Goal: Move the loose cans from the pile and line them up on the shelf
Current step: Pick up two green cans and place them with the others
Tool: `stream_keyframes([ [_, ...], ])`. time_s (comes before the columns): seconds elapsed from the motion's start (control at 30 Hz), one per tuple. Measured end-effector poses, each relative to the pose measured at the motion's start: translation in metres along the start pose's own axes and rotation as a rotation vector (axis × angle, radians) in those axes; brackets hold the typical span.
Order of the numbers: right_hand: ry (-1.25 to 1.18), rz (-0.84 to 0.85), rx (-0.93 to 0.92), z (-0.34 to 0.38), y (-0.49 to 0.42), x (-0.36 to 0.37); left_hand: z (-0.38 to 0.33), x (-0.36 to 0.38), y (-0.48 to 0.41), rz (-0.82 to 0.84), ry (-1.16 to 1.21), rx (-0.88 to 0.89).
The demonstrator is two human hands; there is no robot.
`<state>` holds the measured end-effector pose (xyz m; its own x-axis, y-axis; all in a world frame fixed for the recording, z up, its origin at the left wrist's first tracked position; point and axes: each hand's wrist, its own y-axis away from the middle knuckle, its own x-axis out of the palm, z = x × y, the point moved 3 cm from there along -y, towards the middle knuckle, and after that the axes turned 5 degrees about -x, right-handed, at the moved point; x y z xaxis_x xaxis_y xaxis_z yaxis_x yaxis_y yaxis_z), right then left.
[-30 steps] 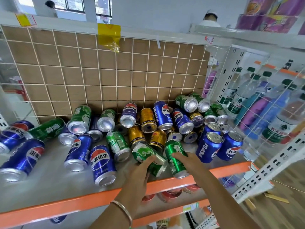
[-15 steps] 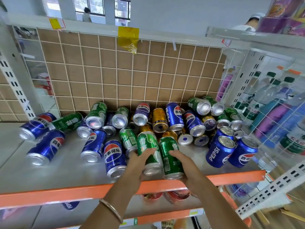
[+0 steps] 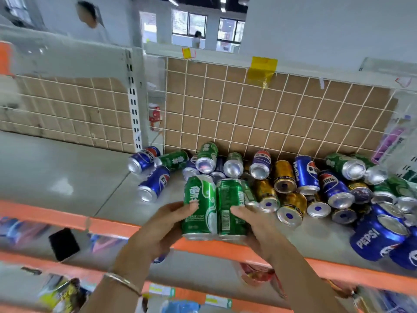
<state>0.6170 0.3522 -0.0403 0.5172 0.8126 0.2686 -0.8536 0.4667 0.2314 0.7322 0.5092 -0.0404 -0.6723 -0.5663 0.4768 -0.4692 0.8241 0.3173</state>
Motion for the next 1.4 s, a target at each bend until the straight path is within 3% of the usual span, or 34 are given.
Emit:
stream_keyframes([
  [0.2,0.072,0.185,-0.039,-0.024,-0.009,0.116,-0.022,-0.089,0.070,-0.194,0.001,0.100],
  [0.33,0.160,0.277,0.013,-0.051,-0.012,0.199,-0.035,-0.151,0.124,-0.375,0.050,0.168],
  [0.47,0.188,0.393,0.065,-0.079,-0.011,0.285,-0.050,-0.212,0.185,-0.444,0.040,0.245],
  [0.7,0.017,0.669,0.163,-0.120,-0.004,0.426,-0.064,-0.320,0.274,-0.634,0.153,0.338],
  [1.13,0.111,0.815,0.140,-0.162,-0.064,0.610,-0.125,-0.475,0.336,-0.768,0.122,0.404],
  [1.4,0.217,0.778,0.044,-0.165,-0.156,0.725,-0.211,-0.591,0.328,-0.787,0.003,0.411],
])
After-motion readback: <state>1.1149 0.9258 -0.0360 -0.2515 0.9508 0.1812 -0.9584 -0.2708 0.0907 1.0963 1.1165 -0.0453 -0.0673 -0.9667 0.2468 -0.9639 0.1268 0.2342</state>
